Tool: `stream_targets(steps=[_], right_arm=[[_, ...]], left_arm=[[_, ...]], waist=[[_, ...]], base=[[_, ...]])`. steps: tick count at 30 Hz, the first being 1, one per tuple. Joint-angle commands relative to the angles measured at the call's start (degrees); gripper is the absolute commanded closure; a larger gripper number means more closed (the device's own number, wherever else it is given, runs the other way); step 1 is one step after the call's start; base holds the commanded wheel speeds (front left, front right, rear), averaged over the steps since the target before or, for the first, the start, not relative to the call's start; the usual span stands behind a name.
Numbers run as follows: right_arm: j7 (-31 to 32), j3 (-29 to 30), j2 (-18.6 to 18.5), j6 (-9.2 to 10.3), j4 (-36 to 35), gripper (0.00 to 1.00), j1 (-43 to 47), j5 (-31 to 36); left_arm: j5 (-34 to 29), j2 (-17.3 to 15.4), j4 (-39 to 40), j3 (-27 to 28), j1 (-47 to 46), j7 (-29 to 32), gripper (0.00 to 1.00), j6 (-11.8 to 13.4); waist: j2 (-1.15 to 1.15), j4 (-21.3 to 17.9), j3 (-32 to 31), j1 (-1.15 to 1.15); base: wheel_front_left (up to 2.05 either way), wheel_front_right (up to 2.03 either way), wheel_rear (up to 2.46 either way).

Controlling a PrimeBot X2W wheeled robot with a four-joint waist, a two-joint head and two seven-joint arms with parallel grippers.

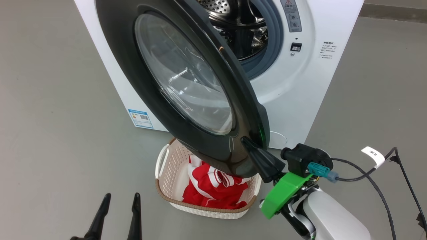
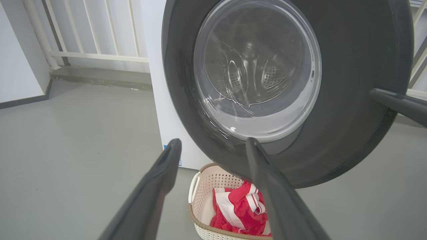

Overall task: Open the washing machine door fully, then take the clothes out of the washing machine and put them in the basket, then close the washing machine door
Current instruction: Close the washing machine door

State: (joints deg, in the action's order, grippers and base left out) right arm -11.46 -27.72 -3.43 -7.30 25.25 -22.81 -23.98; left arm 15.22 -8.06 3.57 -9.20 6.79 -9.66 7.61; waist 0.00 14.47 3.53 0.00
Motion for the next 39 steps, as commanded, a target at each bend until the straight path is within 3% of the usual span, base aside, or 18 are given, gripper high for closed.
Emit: stream_targets(steps=[1,11,24,39], right_arm=[[-0.75,-0.75,0.55,-0.19,-0.63,1.0,-2.19,-0.35],[-1.44,0.96,0.55,-0.19,3.32,1.0,-6.81,-0.74],[-3.1,6.59,-0.33,-0.19,13.38,1.0,-20.49,-0.91],[-3.52,11.01,-4.53,-0.19,20.43,1.0,-32.62,0.81]], left_arm=[[0.42,-0.56,1.16,1.7,-2.77,-0.61,0.0,0.31],[0.5,-0.39,0.74,1.22,-3.96,-1.35,0.0,0.42],[0.74,0.5,0.41,-0.35,-7.94,-2.8,0.0,-0.26],[1.05,2.22,-1.56,-2.35,-12.4,-4.62,0.0,-1.35]], waist=[[0.0,0.02,0.19,0.0],[0.0,-0.1,1.97,0.0],[0.0,0.56,7.97,0.0],[0.0,3.25,13.74,0.0]], base=[[0.0,0.0,0.0],[0.0,0.0,0.0],[0.0,0.0,0.0],[0.0,0.0,0.0]])
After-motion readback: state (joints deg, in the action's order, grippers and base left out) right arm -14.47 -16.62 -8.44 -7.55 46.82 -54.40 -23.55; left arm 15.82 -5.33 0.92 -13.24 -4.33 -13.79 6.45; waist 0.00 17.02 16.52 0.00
